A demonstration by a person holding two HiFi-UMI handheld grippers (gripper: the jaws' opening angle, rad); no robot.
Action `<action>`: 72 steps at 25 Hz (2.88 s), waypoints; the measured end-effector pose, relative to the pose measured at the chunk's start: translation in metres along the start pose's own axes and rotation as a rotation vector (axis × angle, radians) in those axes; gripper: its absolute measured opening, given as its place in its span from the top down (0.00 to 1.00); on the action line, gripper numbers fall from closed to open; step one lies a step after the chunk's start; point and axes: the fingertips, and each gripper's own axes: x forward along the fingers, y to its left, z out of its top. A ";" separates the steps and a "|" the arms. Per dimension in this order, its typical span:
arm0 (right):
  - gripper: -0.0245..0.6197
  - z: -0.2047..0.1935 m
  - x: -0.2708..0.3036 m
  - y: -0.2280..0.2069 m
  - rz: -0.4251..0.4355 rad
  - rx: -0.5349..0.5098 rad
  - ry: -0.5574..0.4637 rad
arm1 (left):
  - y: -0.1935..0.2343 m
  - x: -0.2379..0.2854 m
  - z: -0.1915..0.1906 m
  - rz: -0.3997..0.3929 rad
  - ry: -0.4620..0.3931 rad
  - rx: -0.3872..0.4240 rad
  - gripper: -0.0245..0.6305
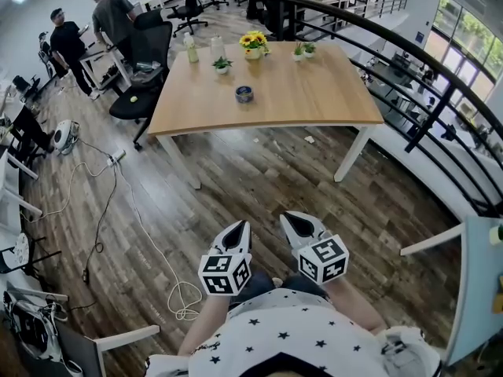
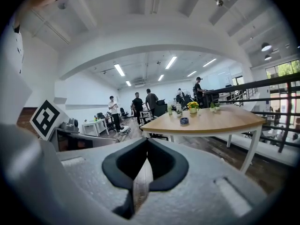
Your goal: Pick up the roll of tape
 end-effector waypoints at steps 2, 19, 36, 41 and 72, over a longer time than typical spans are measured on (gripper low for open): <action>0.95 -0.003 -0.001 -0.005 -0.012 0.010 0.004 | -0.001 0.001 -0.001 0.005 -0.001 -0.005 0.96; 0.73 0.010 0.037 -0.049 0.010 0.013 0.010 | 0.018 0.055 0.022 -0.007 0.005 -0.039 0.74; 0.60 0.072 0.166 -0.124 -0.017 0.033 0.012 | 0.096 0.165 0.104 -0.016 0.011 -0.044 0.70; 0.60 0.092 0.213 -0.141 -0.021 0.042 0.014 | 0.128 0.197 0.131 -0.030 0.021 -0.064 0.70; 0.60 0.148 0.394 -0.211 -0.043 0.061 0.011 | 0.266 0.335 0.224 0.012 0.017 -0.065 0.69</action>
